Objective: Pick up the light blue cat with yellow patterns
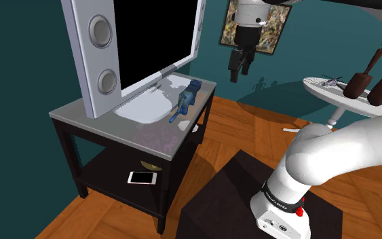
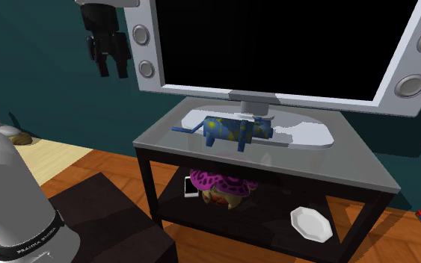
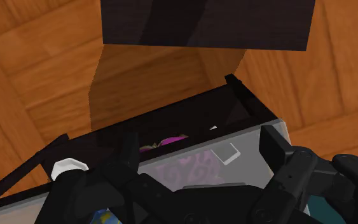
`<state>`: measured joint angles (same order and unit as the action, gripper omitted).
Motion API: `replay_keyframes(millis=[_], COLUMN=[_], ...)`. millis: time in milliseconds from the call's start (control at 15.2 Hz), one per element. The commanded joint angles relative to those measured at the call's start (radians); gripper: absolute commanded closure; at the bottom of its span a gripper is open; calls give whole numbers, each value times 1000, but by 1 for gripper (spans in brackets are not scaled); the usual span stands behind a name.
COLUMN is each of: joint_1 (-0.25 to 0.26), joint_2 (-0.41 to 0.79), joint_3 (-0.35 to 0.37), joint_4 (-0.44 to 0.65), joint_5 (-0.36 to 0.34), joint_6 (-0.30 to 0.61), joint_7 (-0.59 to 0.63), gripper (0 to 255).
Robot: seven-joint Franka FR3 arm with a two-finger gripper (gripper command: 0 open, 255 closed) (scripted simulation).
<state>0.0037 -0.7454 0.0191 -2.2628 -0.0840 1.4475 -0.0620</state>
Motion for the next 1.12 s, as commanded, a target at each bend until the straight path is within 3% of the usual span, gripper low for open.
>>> replay_keyframes(millis=[0, 528, 1056], joint_1=[0, -79, -150], joint_2=[0, 242, 513], joint_3=[0, 63, 89], joint_4=[0, 26, 134], joint_5=[0, 58, 69], joint_6=[0, 223, 401], joint_7=[0, 311, 595], gripper=[0, 0, 0])
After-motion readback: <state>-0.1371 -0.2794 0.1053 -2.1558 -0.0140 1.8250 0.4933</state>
